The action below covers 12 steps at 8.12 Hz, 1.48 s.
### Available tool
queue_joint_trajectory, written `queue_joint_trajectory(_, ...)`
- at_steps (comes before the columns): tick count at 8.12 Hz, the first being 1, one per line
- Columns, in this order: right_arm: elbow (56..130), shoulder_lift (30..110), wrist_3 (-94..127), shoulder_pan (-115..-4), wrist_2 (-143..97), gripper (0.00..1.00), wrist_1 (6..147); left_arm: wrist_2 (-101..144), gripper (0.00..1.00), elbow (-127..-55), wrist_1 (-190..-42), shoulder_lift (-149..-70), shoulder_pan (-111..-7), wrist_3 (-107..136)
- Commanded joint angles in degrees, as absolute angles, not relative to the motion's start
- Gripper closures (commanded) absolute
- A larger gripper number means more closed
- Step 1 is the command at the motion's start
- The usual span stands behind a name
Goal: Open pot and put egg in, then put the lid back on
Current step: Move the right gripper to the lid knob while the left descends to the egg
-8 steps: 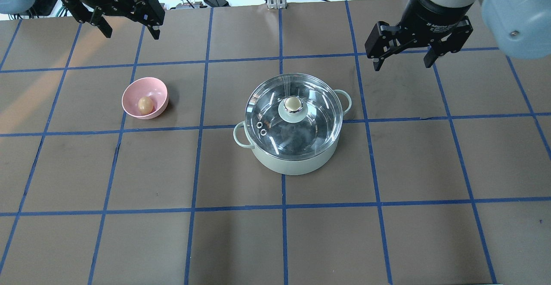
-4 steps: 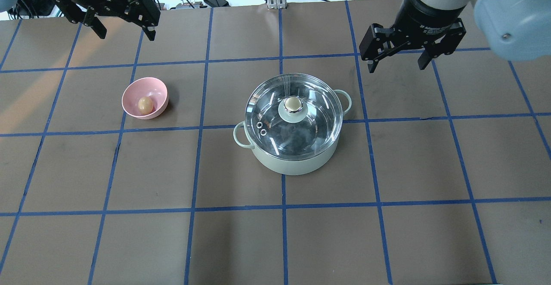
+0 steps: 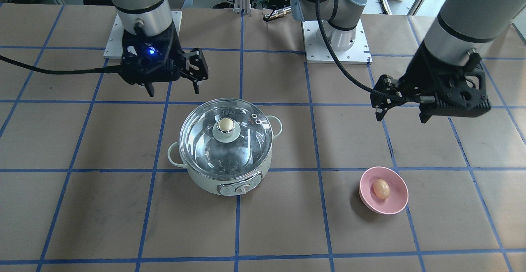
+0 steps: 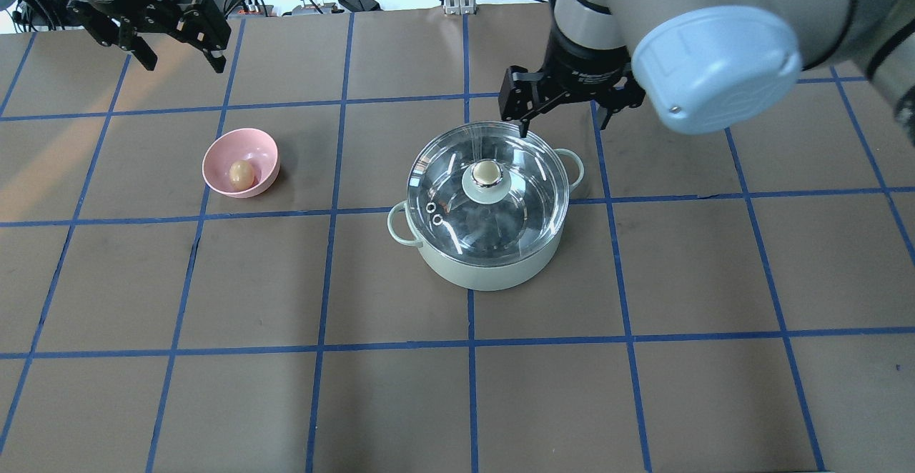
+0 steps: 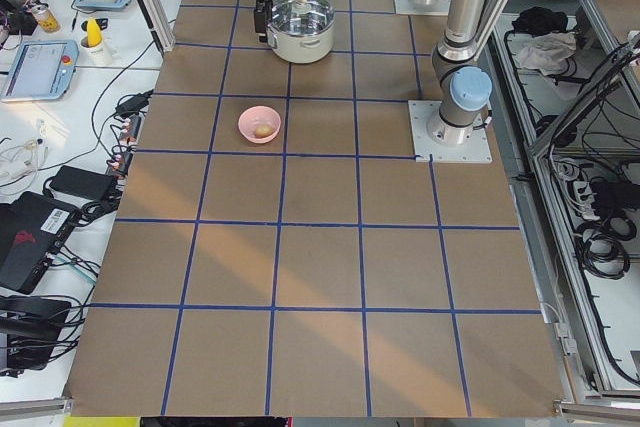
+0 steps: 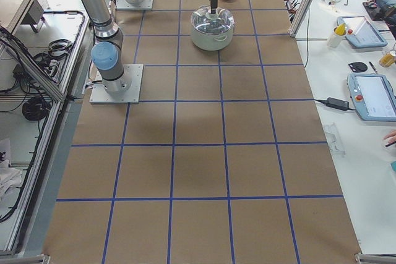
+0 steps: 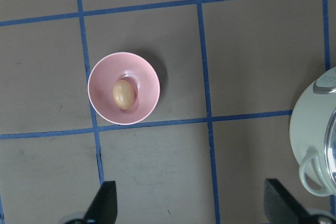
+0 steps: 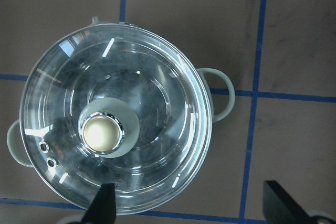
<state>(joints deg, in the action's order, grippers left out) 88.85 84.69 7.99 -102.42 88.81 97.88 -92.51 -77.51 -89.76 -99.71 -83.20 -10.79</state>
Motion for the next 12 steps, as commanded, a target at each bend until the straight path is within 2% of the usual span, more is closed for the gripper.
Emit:
queue_joint_trajectory(1, 88.9, 78.9, 12.6, -107.4, 87.7, 0.0, 105.2, -92.6, 0.26, -77.8, -87.6, -106.1, -79.4, -13.1)
queue_joint_trajectory(4, 89.6, 74.0, 17.5, -109.8, 87.1, 0.0, 108.1, -92.8, 0.26, -77.9, -82.6, -114.5, -79.4, -13.8)
queue_joint_trajectory(5, 89.8, 73.1, 17.5, -109.8, 87.1, 0.0, 107.8, -92.9, 0.29, -78.0, -82.4, -116.3, -79.3, -13.7)
queue_joint_trajectory(9, 91.0, 72.8, 17.5, -109.8, 87.7, 0.01, 108.3, -93.1, 0.28, -85.7, -73.4, -118.7, -77.4, -19.3)
queue_joint_trajectory(10, 91.1, 72.6, 17.4, -109.8, 88.1, 0.05, 108.2, -93.2, 0.28, -86.8, -71.9, -119.3, -77.3, -19.0)
queue_joint_trajectory(11, 91.3, 72.5, 17.3, -109.8, 88.1, 0.14, 108.4, -93.1, 0.28, -87.0, -71.9, -119.6, -77.3, -19.0)
queue_joint_trajectory(12, 91.3, 72.5, 17.0, -109.8, 88.2, 0.32, 108.5, -93.2, 0.28, -87.0, -71.9, -119.6, -77.3, -19.2)
